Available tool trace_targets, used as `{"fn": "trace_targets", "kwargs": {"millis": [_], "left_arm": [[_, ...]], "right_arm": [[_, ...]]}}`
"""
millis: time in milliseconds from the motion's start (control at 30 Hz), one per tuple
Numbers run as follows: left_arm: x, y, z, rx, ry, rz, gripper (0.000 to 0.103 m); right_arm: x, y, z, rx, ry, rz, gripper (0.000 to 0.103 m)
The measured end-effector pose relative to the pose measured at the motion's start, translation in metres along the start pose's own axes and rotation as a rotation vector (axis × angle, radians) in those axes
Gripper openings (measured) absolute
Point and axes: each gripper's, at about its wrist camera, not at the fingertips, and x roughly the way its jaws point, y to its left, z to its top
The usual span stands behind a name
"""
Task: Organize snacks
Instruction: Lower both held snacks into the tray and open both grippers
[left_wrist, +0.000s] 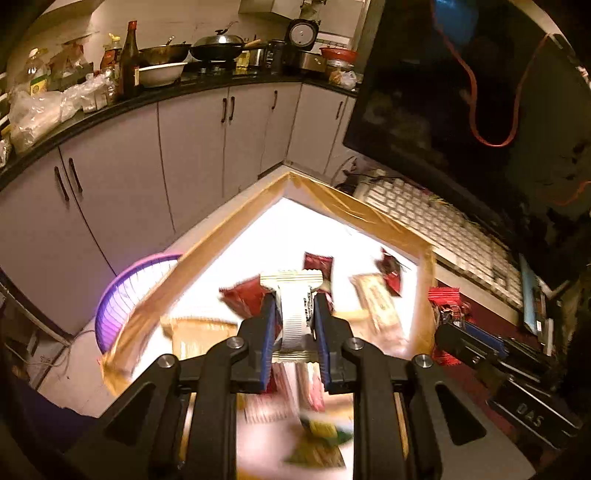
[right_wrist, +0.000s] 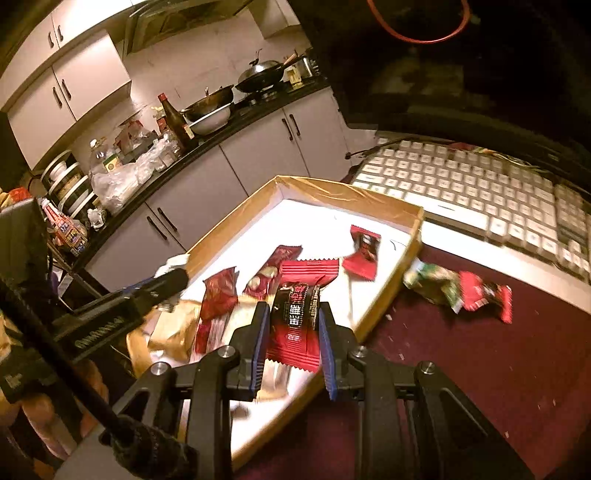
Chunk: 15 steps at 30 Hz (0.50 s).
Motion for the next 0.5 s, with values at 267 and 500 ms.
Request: {"fn": "trace_targets", "kwargs": {"millis": [267,500], "left_arm": [[0.041,0.0,0.018,0.022,0.023,0.083,0.022],[0.058,0.003,0.023,0.037,0.067,0.12,0.022]], "right_arm": [[0.041,0.003,0.016,-0.001,0.065,0.0,0.025],[0.059,0.004,0.018,0.0,0.11,0.0,0.025]]}}
